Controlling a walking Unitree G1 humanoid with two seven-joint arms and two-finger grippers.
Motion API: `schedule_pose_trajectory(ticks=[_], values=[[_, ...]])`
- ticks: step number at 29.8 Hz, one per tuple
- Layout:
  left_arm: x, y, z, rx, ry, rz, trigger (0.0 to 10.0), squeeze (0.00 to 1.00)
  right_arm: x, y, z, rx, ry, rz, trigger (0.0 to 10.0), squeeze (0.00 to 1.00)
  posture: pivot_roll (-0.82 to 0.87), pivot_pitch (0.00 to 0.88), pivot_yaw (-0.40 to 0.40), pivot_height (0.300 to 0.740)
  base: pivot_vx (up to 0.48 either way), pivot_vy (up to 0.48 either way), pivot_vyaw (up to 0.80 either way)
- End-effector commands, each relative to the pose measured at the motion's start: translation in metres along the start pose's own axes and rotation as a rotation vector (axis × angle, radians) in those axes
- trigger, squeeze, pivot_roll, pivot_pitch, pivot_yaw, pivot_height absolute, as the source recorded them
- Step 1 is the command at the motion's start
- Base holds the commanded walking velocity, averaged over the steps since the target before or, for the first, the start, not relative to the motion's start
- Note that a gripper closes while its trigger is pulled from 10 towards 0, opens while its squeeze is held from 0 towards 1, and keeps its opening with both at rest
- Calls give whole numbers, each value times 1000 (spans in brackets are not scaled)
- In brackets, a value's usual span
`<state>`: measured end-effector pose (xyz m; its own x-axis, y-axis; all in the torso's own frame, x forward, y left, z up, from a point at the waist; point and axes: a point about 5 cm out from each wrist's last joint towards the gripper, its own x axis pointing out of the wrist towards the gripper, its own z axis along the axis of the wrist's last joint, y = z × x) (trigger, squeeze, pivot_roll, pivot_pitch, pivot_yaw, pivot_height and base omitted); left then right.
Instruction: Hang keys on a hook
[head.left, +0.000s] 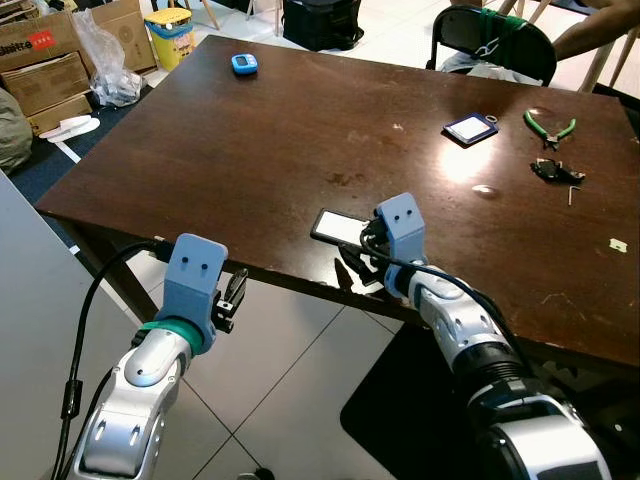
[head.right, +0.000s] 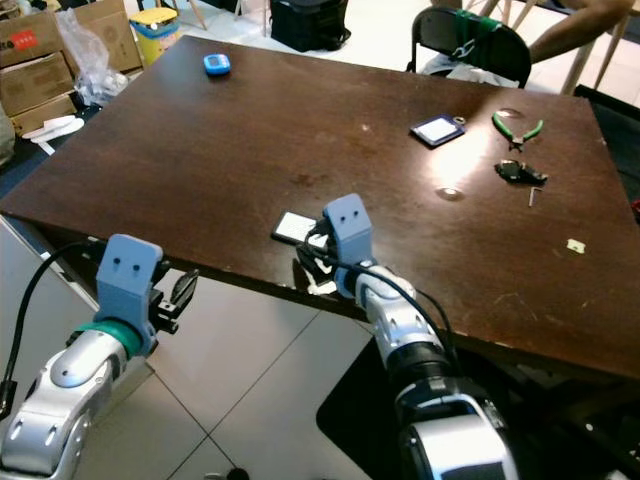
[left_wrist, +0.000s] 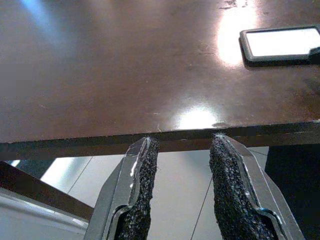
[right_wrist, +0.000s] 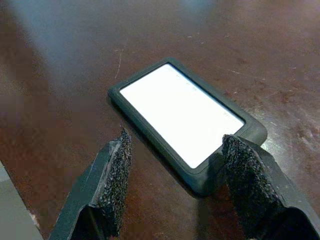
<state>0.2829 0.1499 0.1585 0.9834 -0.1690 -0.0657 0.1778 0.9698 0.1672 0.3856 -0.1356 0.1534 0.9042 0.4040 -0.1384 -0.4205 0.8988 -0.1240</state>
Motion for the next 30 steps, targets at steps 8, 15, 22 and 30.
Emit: schedule_pose_trajectory(ticks=[8,15,22,30], values=[[-1,1,-4,0,24,2,10000,0,-6,-25,2,-28,17,-83,10000,0,0,161,96,740,0,0,0],[0,1,-3,1,25,3,10000,0,-4,-16,-10,-44,81,-17,10000,0,4,159,96,740,0,0,0],[0,1,-2,3,22,6,10000,0,1,-10,-10,-51,87,-8,8471,0,8,157,91,740,0,0,0],[-1,0,-3,1,23,10,10000,0,2,-9,-7,-67,70,-1,0,0,6,151,89,740,0,0,0]])
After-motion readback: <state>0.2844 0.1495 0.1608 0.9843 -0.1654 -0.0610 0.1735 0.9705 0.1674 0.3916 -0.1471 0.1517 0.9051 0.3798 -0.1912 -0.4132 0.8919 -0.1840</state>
